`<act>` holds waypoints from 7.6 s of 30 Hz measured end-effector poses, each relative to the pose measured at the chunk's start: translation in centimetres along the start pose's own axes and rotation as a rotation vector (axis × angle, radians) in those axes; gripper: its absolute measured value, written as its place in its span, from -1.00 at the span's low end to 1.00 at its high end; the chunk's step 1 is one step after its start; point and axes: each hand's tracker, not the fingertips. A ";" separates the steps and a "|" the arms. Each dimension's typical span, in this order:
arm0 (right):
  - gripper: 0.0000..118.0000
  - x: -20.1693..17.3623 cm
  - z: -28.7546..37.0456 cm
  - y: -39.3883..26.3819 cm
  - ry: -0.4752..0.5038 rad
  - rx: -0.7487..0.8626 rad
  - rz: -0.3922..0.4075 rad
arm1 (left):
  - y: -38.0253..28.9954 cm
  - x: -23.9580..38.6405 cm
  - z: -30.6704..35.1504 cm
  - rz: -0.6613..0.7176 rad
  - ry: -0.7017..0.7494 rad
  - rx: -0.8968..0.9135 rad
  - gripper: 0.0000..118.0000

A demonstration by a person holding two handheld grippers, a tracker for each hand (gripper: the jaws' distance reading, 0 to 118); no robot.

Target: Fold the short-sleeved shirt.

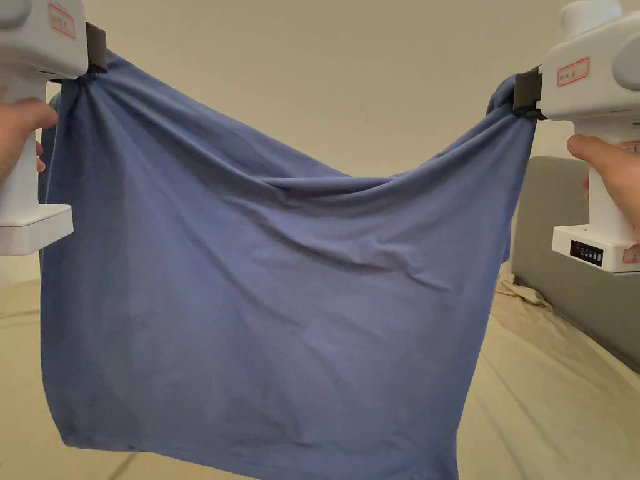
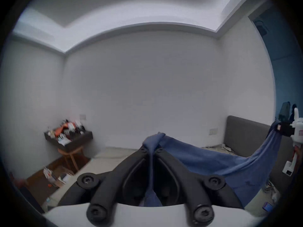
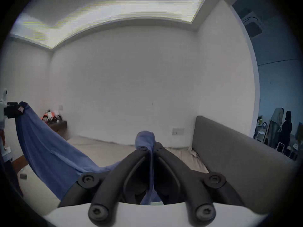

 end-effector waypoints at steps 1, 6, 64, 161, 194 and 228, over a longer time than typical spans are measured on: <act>-0.92 0.4 -1.1 0.8 -0.001 0.003 -0.008 | 0.9 0.1 -0.8 0.009 0.018 0.002 -0.99; -0.92 1.3 -8.0 3.9 -0.047 0.026 -0.045 | 3.3 0.1 -6.7 0.072 0.076 0.054 -0.99; 0.99 -0.9 28.3 -46.9 -0.003 -0.768 -0.046 | -47.6 -6.8 26.7 -0.054 -0.046 -0.804 0.73; 0.57 0.4 14.4 -45.9 0.046 -0.892 -0.134 | -46.2 0.7 14.6 -0.026 -0.157 -0.759 0.19; 0.52 -2.0 15.3 -50.6 0.044 -1.007 -0.135 | -54.7 -1.6 11.5 0.014 -0.093 -0.952 -0.91; -0.75 1.0 19.9 -52.7 0.102 -1.055 -0.161 | -52.5 -1.1 19.7 -0.094 -0.194 -1.100 -0.91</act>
